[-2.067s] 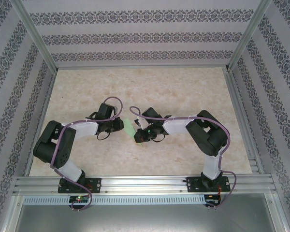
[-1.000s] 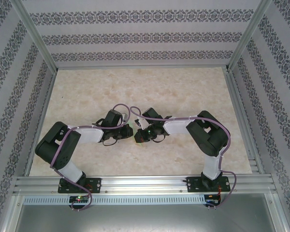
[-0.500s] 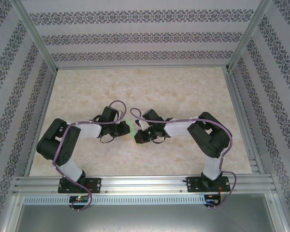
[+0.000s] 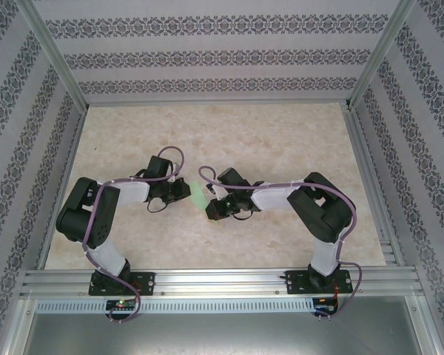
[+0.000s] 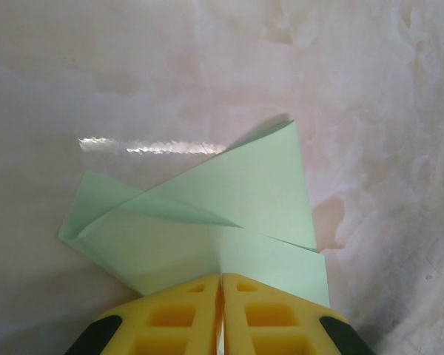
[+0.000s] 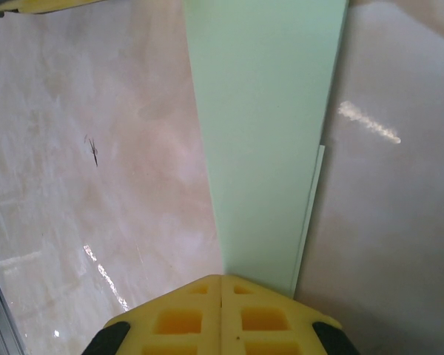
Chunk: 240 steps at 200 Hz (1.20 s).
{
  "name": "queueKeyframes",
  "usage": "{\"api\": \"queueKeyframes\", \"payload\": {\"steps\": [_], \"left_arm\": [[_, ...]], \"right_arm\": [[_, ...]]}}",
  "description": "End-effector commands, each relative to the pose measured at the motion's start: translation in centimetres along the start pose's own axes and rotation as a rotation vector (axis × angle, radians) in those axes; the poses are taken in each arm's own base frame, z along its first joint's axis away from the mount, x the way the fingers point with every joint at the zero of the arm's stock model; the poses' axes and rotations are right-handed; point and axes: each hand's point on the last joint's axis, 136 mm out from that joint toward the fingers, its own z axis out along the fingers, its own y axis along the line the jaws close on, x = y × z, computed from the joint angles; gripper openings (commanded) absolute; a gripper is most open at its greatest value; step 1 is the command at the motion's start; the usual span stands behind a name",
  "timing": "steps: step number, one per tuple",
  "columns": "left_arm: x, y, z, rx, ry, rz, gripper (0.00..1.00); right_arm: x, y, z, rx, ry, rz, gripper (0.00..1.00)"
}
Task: Fold a paper plane with a square sheet of paper (pick it up from the middle)
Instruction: Fold the wing for the fifth time at the center of the table.
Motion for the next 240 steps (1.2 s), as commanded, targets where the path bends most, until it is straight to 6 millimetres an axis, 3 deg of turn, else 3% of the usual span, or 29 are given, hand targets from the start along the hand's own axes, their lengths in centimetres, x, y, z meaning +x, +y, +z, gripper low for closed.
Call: {"api": "queueKeyframes", "payload": {"steps": [1,44,82,112,162,207,240], "left_arm": [[-3.4,6.8,-1.1,-0.256,-0.129,-0.049,0.11],[-4.9,8.1,-2.2,-0.279,-0.162,-0.067,0.11],[-6.5,7.0,-3.4,-0.271,-0.190,-0.031,0.11],[-6.8,3.9,-4.8,-0.164,-0.208,0.002,0.12],[-4.1,-2.6,-6.7,0.071,-0.241,0.046,0.13],[-0.6,-5.9,-4.1,0.166,-0.149,0.098,0.13],[-0.1,-6.4,-1.1,0.139,-0.095,0.116,0.13]], "right_arm": [[8.8,-7.7,0.3,0.297,0.242,0.141,0.00],[8.9,-7.6,0.4,0.297,0.241,0.142,0.00],[8.9,-7.5,0.5,0.296,0.241,0.139,0.00],[8.6,-7.3,0.4,0.292,0.231,0.138,0.00],[7.5,-6.7,0.5,0.272,0.186,0.147,0.00],[6.8,-6.0,0.5,0.239,0.157,0.142,0.00],[6.3,-5.5,0.2,0.225,0.134,0.123,0.00]]}}
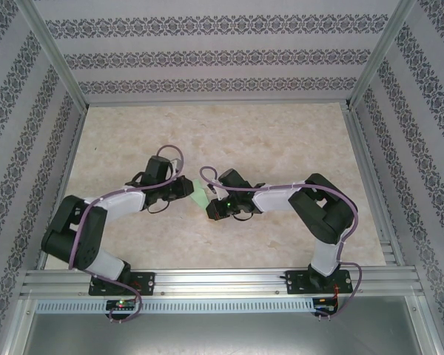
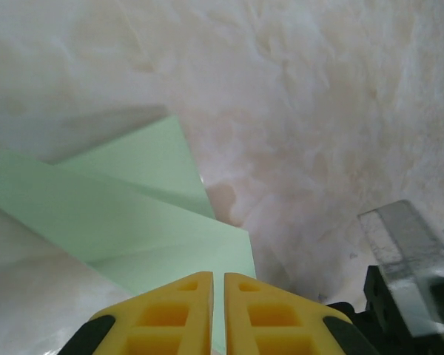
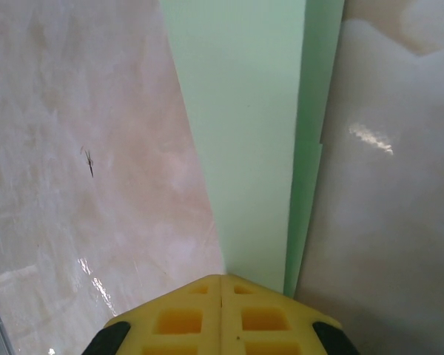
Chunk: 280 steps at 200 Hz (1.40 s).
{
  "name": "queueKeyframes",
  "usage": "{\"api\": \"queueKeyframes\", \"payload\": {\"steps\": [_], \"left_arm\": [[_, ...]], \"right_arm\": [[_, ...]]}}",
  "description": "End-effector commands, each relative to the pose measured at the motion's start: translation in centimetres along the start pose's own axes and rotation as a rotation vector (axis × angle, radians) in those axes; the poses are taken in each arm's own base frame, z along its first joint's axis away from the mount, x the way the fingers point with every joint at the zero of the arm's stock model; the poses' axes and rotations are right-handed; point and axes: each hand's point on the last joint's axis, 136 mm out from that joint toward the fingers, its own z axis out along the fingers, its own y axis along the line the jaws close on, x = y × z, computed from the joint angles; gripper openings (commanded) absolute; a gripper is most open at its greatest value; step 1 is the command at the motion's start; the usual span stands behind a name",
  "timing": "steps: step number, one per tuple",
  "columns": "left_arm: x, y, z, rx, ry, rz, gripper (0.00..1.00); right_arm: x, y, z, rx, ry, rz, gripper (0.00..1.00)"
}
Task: Fold a paper plane with a square sheet of paper (pick it up from the middle)
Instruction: Fold the wing for the fifth time at the center of the table.
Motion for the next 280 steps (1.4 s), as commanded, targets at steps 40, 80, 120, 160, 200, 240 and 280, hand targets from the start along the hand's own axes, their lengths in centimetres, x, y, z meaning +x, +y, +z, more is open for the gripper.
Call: {"api": "queueKeyframes", "payload": {"steps": [40,80,120,160,200,240,280], "left_arm": [[-0.4,1.7,3.0,-0.090,0.008,-0.013,0.11],[0.7,3.8,3.8,-0.169,0.051,-0.030,0.11],[1.0,4.3,3.9,-0.191,0.067,-0.028,0.10],[1.3,4.9,4.0,-0.215,0.081,-0.034,0.10],[1.5,5.3,4.0,-0.234,0.083,-0.052,0.10],[2.1,6.4,3.8,-0.282,0.091,-0.074,0.10],[2.7,8.2,3.3,-0.359,0.085,-0.103,0.09]], "right_arm": [[4.4,-3.5,-0.4,0.156,0.121,0.067,0.01],[1.0,-0.3,-1.8,0.074,0.043,-0.004,0.02],[-2.2,1.1,-1.7,0.057,0.003,-0.050,0.03],[-4.1,0.7,0.0,0.062,-0.001,-0.047,0.03],[-4.3,-0.2,1.1,0.065,0.016,-0.040,0.02],[-2.3,-0.9,1.2,0.063,0.059,-0.025,0.02],[2.3,-1.1,0.2,0.025,0.136,-0.015,0.02]]}}
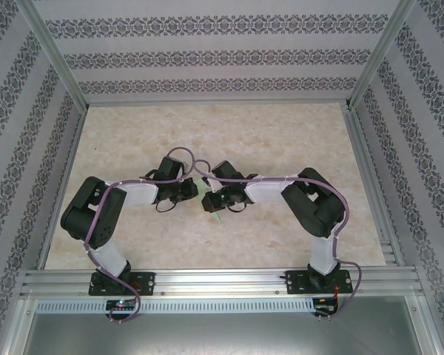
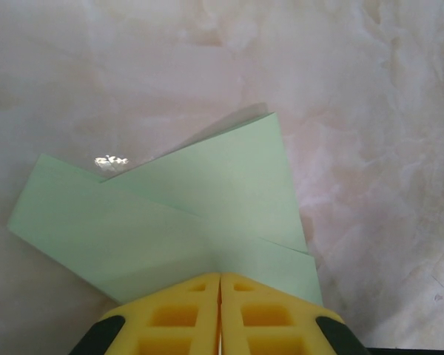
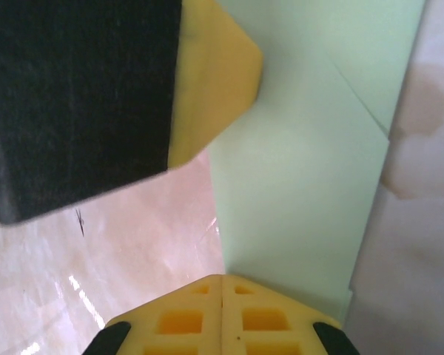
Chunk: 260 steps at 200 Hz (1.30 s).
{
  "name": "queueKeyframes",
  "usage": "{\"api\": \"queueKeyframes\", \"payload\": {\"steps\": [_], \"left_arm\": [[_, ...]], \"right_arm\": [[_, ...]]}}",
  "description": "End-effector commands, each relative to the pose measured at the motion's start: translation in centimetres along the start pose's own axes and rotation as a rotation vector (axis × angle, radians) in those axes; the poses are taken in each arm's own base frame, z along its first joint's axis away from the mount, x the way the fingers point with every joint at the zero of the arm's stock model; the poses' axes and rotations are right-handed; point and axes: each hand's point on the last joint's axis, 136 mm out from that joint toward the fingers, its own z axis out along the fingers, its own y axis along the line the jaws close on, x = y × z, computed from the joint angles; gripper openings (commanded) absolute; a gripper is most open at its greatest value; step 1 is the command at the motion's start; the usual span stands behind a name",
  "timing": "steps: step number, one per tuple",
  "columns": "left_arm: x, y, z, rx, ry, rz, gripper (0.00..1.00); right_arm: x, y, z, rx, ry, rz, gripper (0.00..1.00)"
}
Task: Fold a paper plane with a square sheet of paper (pick it up from the middle)
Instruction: Fold the wing for the fifth time at the center of the table.
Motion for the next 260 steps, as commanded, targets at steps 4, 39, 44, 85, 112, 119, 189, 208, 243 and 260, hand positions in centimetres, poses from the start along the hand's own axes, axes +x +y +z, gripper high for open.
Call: {"api": "queueKeyframes", "payload": {"steps": [4,39,44,85,112,119,189,208,243,260], "left_arm": [[2.2,5.5,0.5,-0.222,0.039,-0.066,0.09],[2.6,6.3,0.7,-0.245,0.042,-0.089,0.09],[2.7,6.4,0.7,-0.245,0.043,-0.090,0.09],[2.5,6.4,0.6,-0.247,0.041,-0.089,0.09],[2.4,6.2,0.6,-0.239,0.040,-0.085,0.09],[2.4,6.1,0.5,-0.237,0.039,-0.083,0.09],[0.7,2.3,-0.2,-0.104,0.025,-0.035,0.11],[-0.7,-0.8,-1.6,-0.021,0.004,-0.006,0.14],[-2.8,-3.8,-5.2,0.006,-0.062,0.017,0.29],[-3.0,-3.6,-6.5,-0.062,-0.078,0.015,0.38]], "right_arm": [[5.6,-0.9,-0.6,-0.003,0.134,0.026,0.02],[8.9,-1.1,-1.4,-0.011,0.190,0.035,0.02],[9.4,-1.1,-1.5,-0.007,0.200,0.036,0.02],[12.4,-2.0,-2.4,0.041,0.260,0.037,0.01],[12.9,-2.4,-3.0,0.060,0.251,0.044,0.00],[13.0,-2.4,-3.1,0.061,0.244,0.042,0.00],[7.8,-1.5,-5.8,0.079,0.014,0.015,0.03],[4.5,-1.3,-8.0,0.115,-0.126,-0.002,0.13],[-0.5,-3.9,-13.0,0.272,-0.355,0.027,0.45],[-2.6,-5.7,-15.5,0.315,-0.461,0.092,0.58]]}}
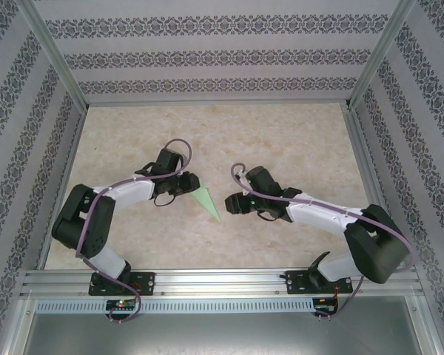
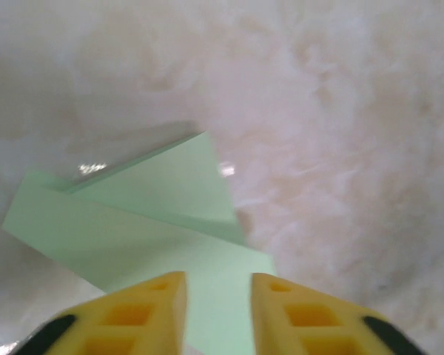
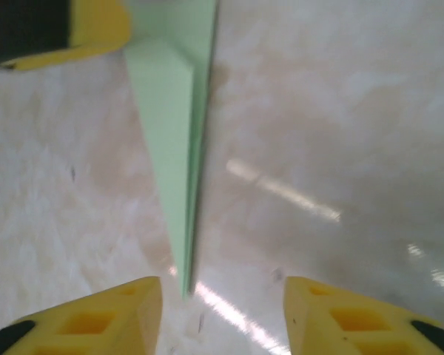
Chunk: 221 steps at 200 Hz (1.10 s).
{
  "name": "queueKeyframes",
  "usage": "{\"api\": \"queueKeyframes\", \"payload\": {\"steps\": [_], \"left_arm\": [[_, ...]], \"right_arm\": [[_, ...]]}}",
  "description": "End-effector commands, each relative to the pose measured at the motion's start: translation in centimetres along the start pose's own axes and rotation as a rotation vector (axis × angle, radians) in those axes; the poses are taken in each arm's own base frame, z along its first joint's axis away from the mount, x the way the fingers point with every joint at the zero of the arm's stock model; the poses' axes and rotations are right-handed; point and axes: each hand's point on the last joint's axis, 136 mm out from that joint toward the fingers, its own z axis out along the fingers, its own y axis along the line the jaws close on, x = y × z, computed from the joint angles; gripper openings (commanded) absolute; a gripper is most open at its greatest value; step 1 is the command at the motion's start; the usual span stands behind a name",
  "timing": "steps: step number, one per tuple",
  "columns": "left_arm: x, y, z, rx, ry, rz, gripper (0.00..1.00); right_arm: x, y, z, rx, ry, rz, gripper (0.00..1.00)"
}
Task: Fold a paper plane with a square sheet of paper (pick it up from the middle)
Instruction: Fold the wing for the fifth time at the center of the table, then turn over a paper plane at the center of the table.
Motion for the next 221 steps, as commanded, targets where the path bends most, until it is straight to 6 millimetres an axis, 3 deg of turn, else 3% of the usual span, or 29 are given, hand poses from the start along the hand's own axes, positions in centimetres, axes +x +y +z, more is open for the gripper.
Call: {"api": "queueKeyframes", "payload": {"steps": [1,31,58,82,167,221], "left_arm": [[-1.0,-0.4,-2.6,-0.078,-0.038,0.009,0.38],[-0.7,0.3,-3.8,-0.246,-0.037,0.011,0.56],[0.1,0.0,-4.0,-0.403,-0.028,0.042,0.67],[0.8,-0.7,-3.6,-0.530,-0.007,0.089,0.72],[2.8,-0.6,1.5,-0.721,0.161,0.208,0.74],[2.9,-0.1,2.4,-0.763,0.202,0.230,0.67]], "right_arm": [[-4.7,-3.2,-2.1,0.131,-0.176,0.071,0.58],[-7.2,-5.9,-3.1,0.162,-0.252,0.143,0.74],[-6.4,-7.4,-2.4,0.210,-0.255,0.148,0.87],[-5.3,-8.4,-1.9,0.220,-0.242,0.180,0.90],[-4.4,-10.3,-2.5,0.284,-0.236,0.226,0.97],[-4.4,-10.8,-2.6,0.295,-0.230,0.235,0.96]]}}
